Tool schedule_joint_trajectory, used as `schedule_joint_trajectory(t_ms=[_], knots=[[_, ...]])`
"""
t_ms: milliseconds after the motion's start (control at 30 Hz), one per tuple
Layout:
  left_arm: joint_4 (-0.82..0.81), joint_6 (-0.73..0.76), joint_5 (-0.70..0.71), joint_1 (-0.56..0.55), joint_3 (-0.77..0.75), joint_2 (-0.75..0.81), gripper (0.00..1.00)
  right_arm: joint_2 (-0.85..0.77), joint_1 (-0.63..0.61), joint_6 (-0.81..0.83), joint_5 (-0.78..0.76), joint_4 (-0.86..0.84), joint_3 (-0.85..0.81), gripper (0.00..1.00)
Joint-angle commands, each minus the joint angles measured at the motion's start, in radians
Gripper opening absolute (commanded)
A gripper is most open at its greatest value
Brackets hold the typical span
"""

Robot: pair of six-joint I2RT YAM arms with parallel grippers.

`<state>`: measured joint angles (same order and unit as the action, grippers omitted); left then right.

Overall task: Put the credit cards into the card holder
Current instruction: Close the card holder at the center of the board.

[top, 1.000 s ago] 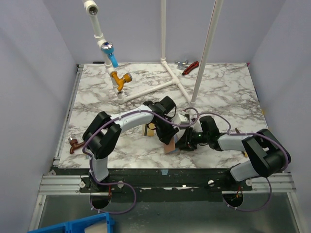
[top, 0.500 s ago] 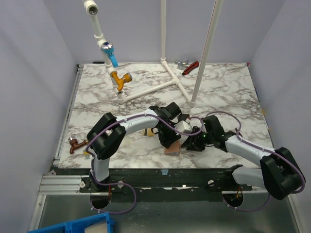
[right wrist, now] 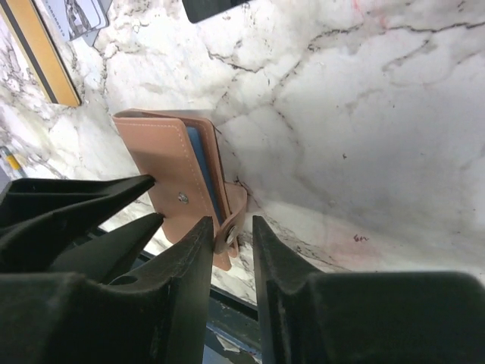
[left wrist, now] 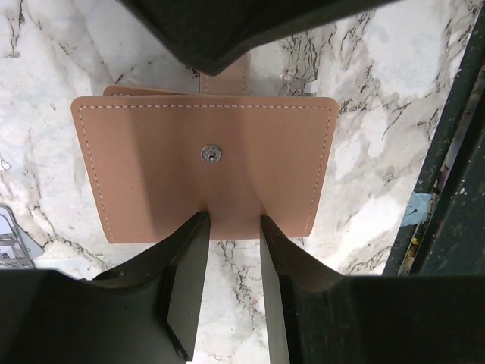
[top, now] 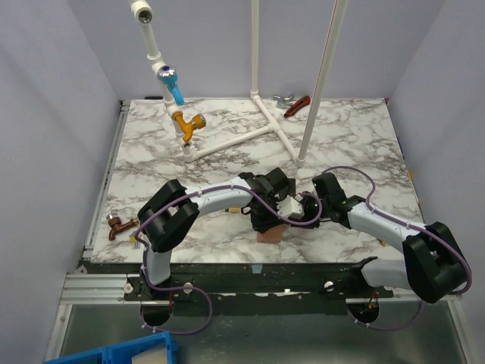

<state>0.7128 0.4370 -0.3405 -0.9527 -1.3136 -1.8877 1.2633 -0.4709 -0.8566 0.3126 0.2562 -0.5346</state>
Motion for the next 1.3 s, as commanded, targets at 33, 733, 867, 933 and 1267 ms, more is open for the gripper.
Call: schedule_joint_trajectory(t_ms=[33,733,867,933,1267], knots=[[-0.05,0.052,0.08,-0.031,0.042,-0.019,0.35,0.049,0.001,0.019,-0.049,0.016,-0.043,0.26],[-0.042,0.128,0.139,-0.057,0.082,-0.005,0.34,0.066,0.0,0.068,-0.112,0.134,-0.127,0.01],[-0.044,0.13,0.142,-0.057,0.082,-0.004,0.34,0.062,0.001,0.068,-0.104,0.139,-0.123,0.01],[-0.046,0.131,0.146,-0.058,0.081,-0.004,0.34,0.06,0.001,0.075,-0.103,0.145,-0.124,0.01],[-0.083,0.128,0.149,-0.058,0.1,0.028,0.34,0.061,0.002,0.062,-0.035,0.157,-0.189,0.42]])
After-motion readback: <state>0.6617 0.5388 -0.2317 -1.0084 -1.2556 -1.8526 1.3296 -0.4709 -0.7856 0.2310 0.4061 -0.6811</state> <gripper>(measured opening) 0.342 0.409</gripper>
